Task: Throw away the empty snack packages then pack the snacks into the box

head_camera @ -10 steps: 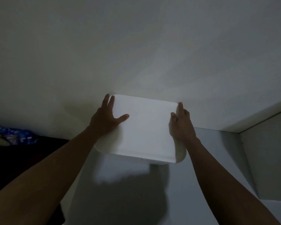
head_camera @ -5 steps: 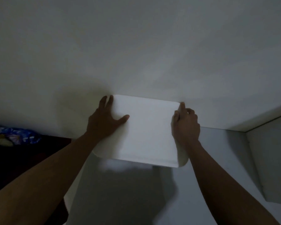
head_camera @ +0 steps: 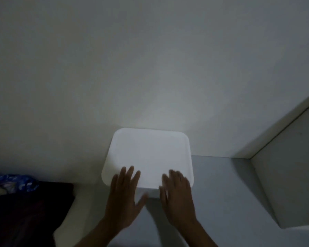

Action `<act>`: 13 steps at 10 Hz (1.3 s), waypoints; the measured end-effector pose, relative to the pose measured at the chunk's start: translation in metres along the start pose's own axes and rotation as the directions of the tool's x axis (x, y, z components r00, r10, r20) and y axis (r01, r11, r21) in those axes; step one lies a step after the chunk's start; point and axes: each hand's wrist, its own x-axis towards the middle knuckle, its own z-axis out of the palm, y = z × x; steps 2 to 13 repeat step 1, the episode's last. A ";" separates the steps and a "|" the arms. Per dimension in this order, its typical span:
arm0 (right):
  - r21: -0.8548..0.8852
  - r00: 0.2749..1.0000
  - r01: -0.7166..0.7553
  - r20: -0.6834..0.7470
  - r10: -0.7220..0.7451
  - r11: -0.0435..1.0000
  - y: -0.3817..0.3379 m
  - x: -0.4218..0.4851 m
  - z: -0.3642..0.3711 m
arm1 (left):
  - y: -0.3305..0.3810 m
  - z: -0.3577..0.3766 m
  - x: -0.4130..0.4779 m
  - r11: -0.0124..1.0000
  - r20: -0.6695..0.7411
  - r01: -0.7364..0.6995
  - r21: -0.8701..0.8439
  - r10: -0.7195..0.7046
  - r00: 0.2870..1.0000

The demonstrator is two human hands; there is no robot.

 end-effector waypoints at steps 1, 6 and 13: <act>0.114 0.982 0.137 -0.144 -0.120 0.984 -0.013 -0.052 0.009 | -0.006 -0.011 -0.026 0.966 -0.070 -0.205 0.157 0.218 0.973; 0.114 0.982 0.137 -0.144 -0.120 0.984 -0.013 -0.052 0.009 | -0.006 -0.011 -0.026 0.966 -0.070 -0.205 0.157 0.218 0.973; 0.114 0.982 0.137 -0.144 -0.120 0.984 -0.013 -0.052 0.009 | -0.006 -0.011 -0.026 0.966 -0.070 -0.205 0.157 0.218 0.973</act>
